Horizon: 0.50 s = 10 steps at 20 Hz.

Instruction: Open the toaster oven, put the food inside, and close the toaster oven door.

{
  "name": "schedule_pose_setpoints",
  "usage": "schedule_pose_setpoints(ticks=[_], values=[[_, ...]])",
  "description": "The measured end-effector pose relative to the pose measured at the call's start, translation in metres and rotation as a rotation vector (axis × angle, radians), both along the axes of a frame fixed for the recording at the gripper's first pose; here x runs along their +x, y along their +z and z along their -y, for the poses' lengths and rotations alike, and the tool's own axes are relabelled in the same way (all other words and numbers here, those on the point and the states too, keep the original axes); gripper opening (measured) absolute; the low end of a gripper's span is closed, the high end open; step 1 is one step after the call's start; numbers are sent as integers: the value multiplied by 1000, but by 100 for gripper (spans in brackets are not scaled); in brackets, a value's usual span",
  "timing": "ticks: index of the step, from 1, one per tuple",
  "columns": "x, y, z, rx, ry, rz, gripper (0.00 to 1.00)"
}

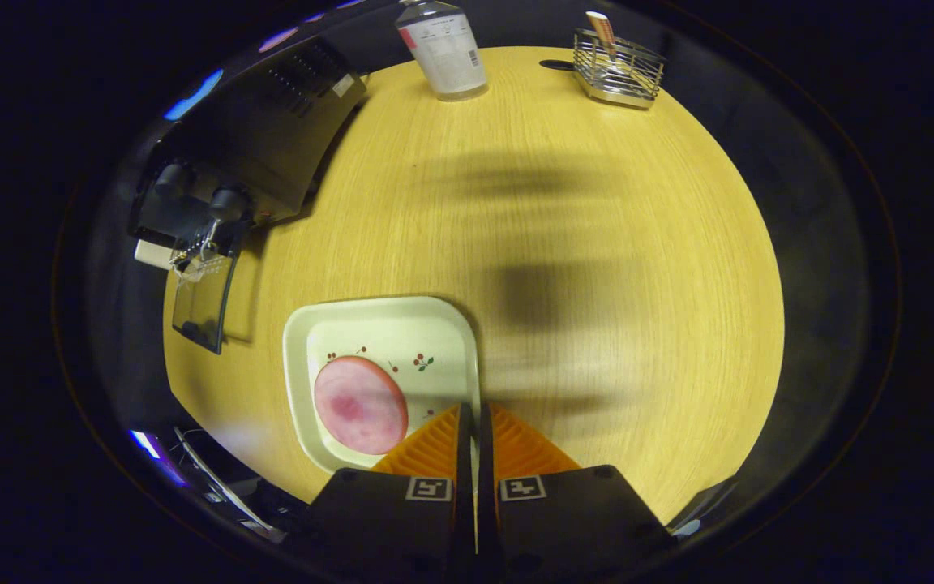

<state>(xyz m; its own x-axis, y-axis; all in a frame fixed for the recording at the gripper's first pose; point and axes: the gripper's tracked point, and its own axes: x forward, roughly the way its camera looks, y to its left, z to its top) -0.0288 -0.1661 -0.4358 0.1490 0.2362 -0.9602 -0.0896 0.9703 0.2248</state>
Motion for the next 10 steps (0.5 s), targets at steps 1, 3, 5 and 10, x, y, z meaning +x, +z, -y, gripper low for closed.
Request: schedule_pose_setpoints(ticks=[1,3,5,10], values=[[-1,-1,0,35,3,-10,7],[-2,0,0,116,-13,-42,7],[-3,-1,-4,209,-40,-67,6],[-9,15,-9,400,-151,-60,5]])
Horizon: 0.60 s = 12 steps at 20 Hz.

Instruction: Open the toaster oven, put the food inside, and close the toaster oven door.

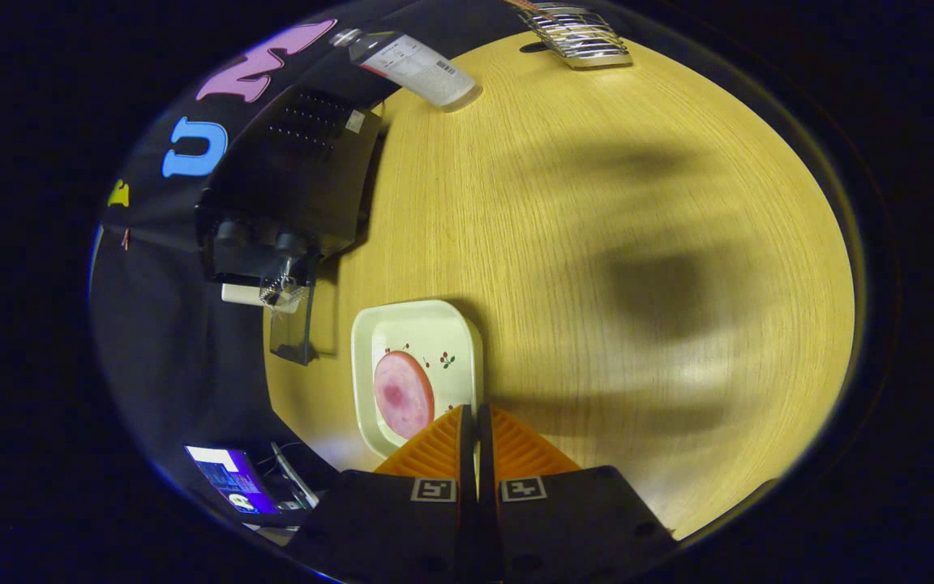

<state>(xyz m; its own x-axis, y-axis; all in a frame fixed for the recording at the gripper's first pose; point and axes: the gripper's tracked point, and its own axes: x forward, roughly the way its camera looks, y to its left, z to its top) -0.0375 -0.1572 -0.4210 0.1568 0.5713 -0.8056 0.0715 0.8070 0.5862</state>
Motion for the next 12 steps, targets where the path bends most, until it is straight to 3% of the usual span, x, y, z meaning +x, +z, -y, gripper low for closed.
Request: schedule_pose_setpoints(ticks=[5,12], values=[[-4,32,-17,113,-160,19,6],[-37,71,-67,75,-371,8,6]])
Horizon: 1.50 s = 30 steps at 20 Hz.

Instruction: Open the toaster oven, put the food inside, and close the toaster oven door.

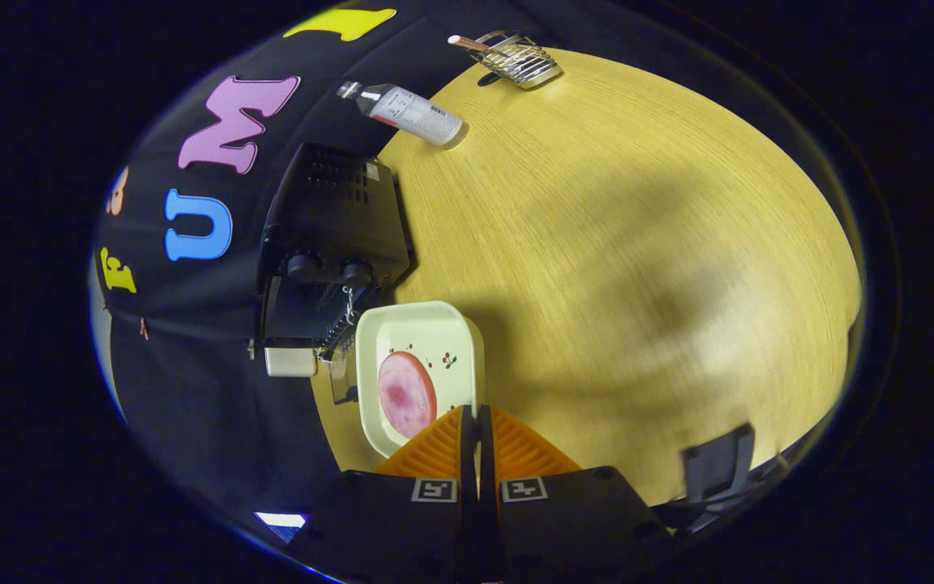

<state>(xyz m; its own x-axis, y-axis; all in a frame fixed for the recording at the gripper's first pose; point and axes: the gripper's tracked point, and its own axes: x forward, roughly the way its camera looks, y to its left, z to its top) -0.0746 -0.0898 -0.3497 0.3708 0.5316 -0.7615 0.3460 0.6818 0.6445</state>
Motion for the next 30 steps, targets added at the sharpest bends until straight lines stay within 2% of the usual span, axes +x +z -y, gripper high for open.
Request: schedule_pose_setpoints(ticks=[8,15,21,26,30], values=[[-19,19,-119,37,-218,-48,6],[10,27,-213,72,-378,-60,6],[70,23,-250,102,-614,-67,5],[122,14,-255,81,-812,-65,6],[149,5,-259,86,-931,-73,5]])
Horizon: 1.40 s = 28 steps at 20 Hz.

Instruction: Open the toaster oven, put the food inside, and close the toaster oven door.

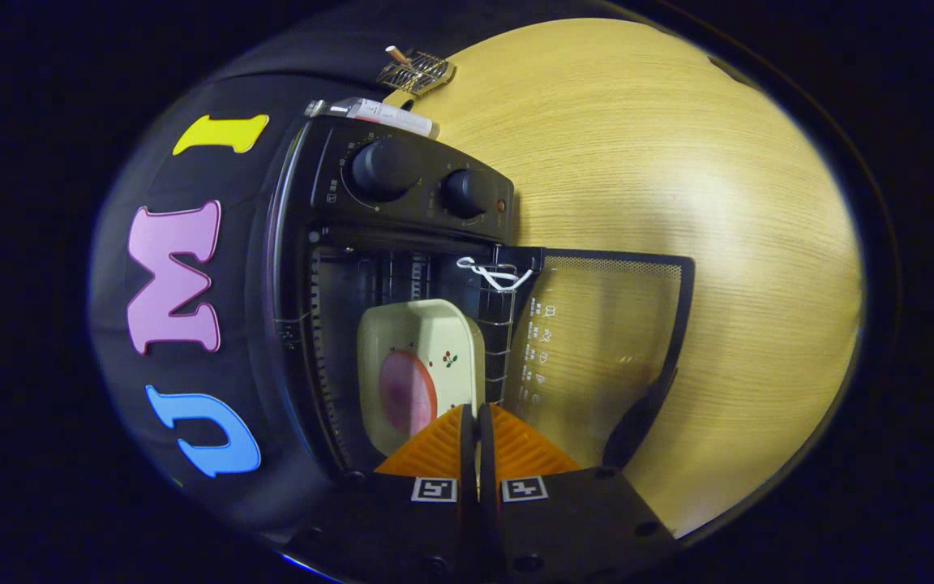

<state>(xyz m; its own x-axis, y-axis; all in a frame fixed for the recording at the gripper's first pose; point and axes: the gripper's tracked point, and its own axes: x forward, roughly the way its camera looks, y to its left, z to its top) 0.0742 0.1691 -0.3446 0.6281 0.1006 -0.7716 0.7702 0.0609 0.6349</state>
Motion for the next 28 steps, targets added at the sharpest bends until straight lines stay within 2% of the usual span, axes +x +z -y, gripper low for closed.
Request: schedule_pose_setpoints(ticks=[7,13,15,16,17,18,21,22,23,26,28], values=[[18,-13,-10,-11,-98,-29,6],[18,-11,-20,30,-117,-26,11],[17,-5,-21,31,-96,-6,19],[13,-2,-20,25,-80,0,33],[8,-1,-18,15,-61,4,40],[2,5,-14,-15,-36,20,52],[-13,21,-5,-126,115,109,74],[-20,25,-4,-160,170,133,88],[-29,30,-3,-191,227,146,95],[-61,37,-5,-257,402,142,98],[-81,35,1,-348,525,128,99]])
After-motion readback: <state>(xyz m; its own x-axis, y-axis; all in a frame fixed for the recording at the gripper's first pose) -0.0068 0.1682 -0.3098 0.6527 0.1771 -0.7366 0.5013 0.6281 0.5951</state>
